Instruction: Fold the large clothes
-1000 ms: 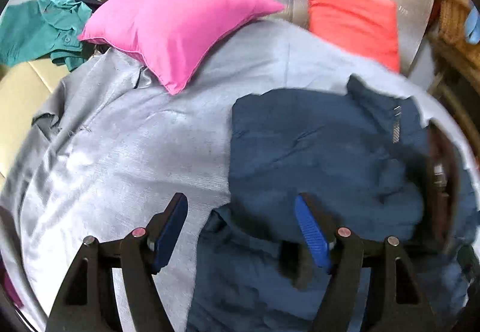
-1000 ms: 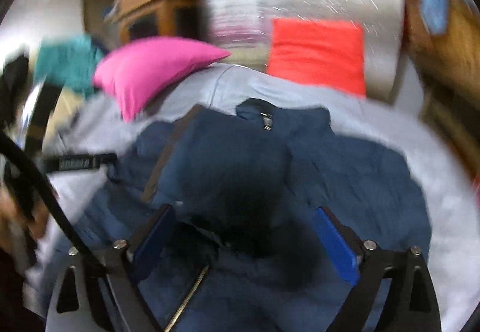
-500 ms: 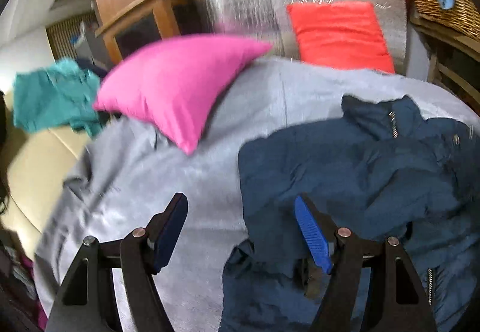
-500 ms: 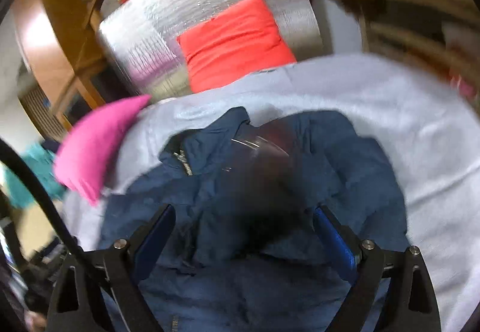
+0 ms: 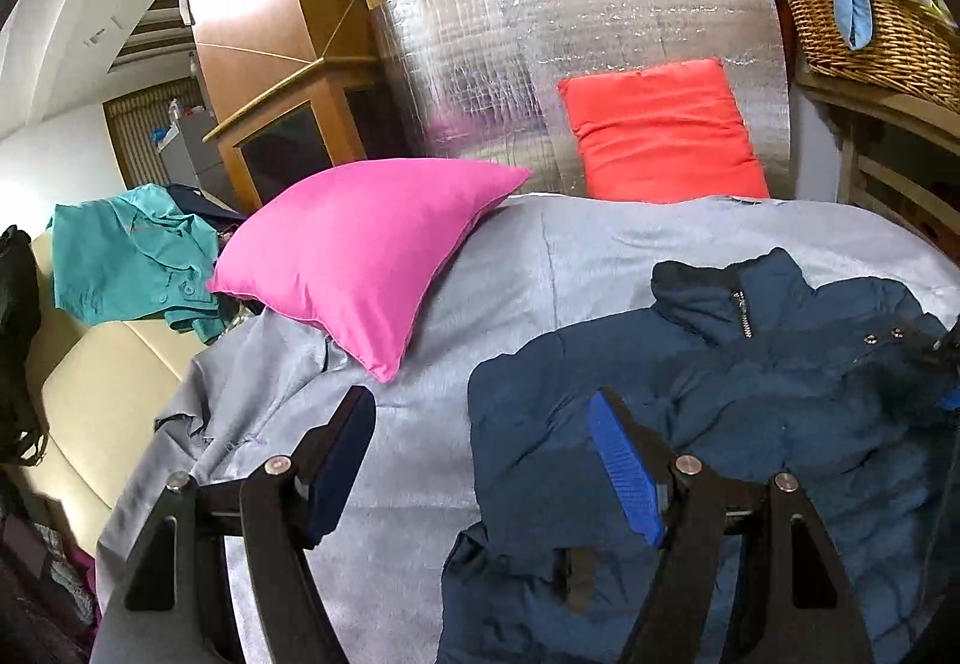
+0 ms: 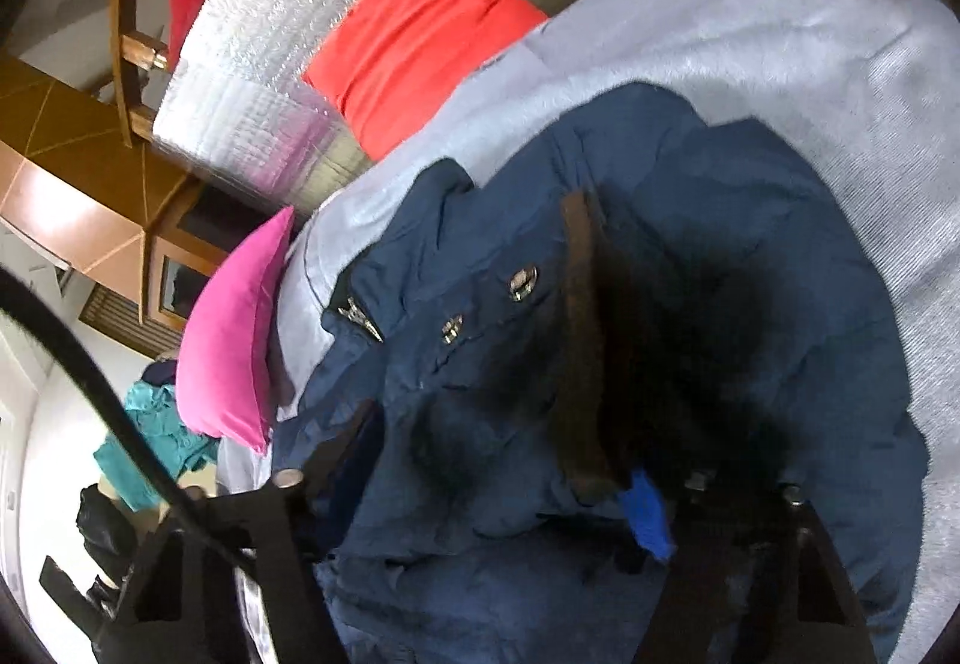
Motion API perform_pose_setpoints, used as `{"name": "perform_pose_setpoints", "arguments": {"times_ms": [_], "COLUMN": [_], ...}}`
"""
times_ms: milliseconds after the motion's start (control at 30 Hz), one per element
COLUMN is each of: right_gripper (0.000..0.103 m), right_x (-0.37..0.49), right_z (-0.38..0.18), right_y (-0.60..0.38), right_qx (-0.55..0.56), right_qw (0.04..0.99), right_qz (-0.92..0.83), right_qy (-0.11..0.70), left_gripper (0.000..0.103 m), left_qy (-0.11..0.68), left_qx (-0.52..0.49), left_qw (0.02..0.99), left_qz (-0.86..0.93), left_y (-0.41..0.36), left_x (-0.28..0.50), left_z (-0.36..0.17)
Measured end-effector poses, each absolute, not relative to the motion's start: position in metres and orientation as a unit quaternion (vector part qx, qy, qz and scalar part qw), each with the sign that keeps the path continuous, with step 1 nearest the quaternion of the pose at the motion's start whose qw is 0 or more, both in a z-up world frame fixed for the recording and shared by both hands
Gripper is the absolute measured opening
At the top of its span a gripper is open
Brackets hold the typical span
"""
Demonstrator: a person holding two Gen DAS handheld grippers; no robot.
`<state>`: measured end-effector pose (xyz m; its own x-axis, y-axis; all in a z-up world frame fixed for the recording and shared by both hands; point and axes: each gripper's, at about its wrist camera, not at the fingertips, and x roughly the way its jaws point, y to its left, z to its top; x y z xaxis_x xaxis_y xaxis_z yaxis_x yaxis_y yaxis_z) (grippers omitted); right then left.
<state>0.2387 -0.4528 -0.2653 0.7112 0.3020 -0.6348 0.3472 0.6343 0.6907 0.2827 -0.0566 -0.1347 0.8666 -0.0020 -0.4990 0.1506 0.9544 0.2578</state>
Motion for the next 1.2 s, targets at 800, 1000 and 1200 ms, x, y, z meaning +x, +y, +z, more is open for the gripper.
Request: {"name": "perform_pose_setpoints", "arguments": {"times_ms": [800,1000,1200], "right_gripper": [0.066,0.055,0.057], "right_x": [0.239,0.237,0.235], "right_z": [-0.264,-0.266,-0.278], "right_y": [-0.441,-0.449,-0.466], "right_qx": [0.405,0.428,0.494], "right_qw": [0.833,0.825,0.797], "right_qz": [-0.011,0.006,0.031], "right_qy": [0.376,0.369,0.346], "left_gripper": [0.075,0.081,0.081], "left_qy": [0.225,0.297,0.432], "left_qx": [0.098,0.076,0.018], "left_qw": [0.969,0.952,0.901], "left_qz": [0.026,-0.015,-0.031], "left_y": [-0.005,-0.009,0.000], "left_x": [0.262,0.293,0.350], "left_z": [-0.090,-0.124,-0.192]}}
